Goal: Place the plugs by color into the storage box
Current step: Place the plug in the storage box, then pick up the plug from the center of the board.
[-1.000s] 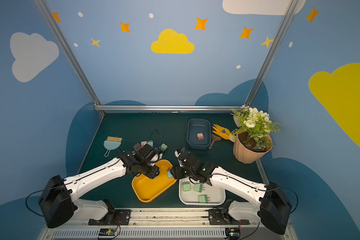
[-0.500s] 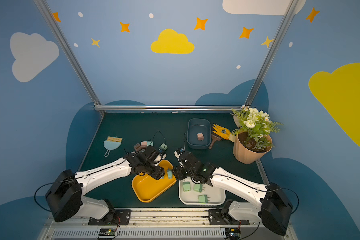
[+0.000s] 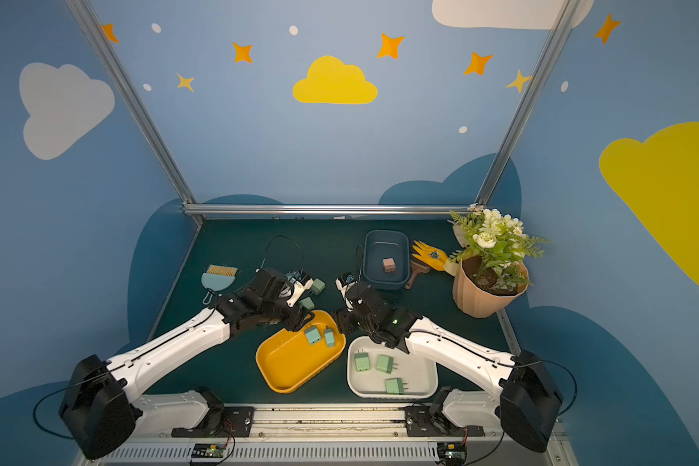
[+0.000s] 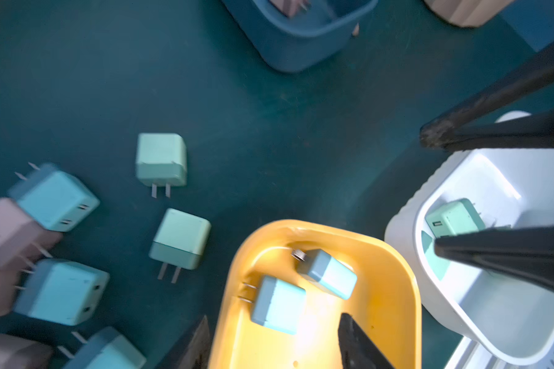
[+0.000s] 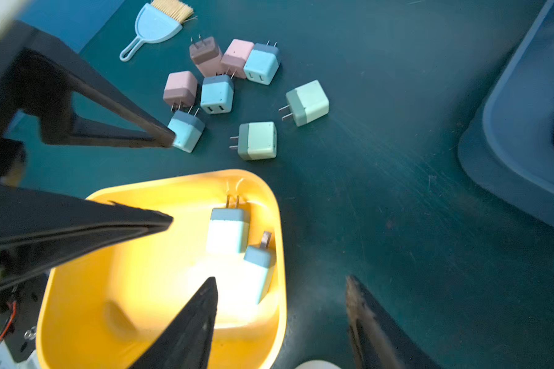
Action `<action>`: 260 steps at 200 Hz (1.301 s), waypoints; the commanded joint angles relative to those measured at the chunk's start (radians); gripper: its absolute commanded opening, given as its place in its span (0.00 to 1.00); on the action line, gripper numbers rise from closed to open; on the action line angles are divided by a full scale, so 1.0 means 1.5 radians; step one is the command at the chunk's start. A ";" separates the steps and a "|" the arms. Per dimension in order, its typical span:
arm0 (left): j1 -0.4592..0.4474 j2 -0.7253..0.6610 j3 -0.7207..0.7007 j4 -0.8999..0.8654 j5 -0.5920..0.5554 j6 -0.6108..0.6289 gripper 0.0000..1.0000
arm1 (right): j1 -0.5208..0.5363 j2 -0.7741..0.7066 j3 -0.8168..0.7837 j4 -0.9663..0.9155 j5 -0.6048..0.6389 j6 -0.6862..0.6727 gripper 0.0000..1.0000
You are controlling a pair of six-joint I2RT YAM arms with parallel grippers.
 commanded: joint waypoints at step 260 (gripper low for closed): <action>0.182 0.063 -0.055 0.211 0.166 0.073 0.56 | -0.146 0.672 0.709 -0.317 -0.283 -0.076 0.70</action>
